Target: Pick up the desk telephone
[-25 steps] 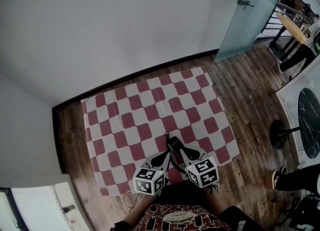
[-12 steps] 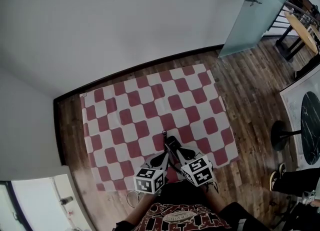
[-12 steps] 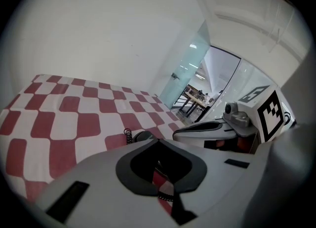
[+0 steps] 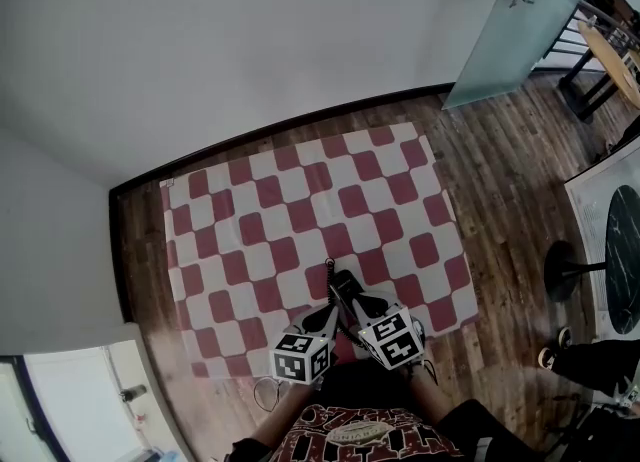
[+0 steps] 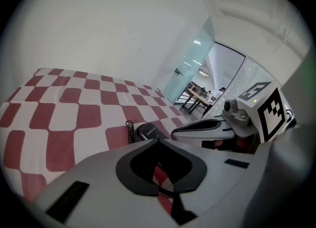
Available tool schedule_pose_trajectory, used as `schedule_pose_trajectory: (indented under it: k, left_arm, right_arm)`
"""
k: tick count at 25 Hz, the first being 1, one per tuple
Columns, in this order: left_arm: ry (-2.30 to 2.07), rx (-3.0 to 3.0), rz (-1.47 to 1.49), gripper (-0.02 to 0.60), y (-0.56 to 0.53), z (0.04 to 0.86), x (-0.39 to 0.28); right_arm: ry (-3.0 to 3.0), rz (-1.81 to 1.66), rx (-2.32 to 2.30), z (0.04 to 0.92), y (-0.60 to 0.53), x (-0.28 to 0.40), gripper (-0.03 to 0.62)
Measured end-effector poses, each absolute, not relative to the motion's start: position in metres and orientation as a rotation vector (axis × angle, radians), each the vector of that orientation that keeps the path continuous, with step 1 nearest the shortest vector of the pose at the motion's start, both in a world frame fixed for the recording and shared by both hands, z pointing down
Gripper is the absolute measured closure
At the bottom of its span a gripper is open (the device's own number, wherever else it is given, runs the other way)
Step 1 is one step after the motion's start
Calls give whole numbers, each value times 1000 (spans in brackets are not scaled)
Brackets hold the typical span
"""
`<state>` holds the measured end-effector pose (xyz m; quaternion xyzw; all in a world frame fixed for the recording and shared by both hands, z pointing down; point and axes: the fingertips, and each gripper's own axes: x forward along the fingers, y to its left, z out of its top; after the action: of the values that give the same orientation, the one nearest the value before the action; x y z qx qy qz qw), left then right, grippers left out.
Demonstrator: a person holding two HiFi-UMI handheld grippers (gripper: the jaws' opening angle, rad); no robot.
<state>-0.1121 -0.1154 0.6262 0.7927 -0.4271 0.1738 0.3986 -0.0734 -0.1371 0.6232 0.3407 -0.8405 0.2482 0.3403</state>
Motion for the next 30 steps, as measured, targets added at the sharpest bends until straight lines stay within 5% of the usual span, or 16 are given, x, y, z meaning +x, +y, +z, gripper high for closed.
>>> schedule_pose_trajectory:
  k: [30]
  left_arm:
    - [-1034,1970,449,574,-108,642,-109]
  right_arm:
    - [-2162,581,809,631,-124,-77,572]
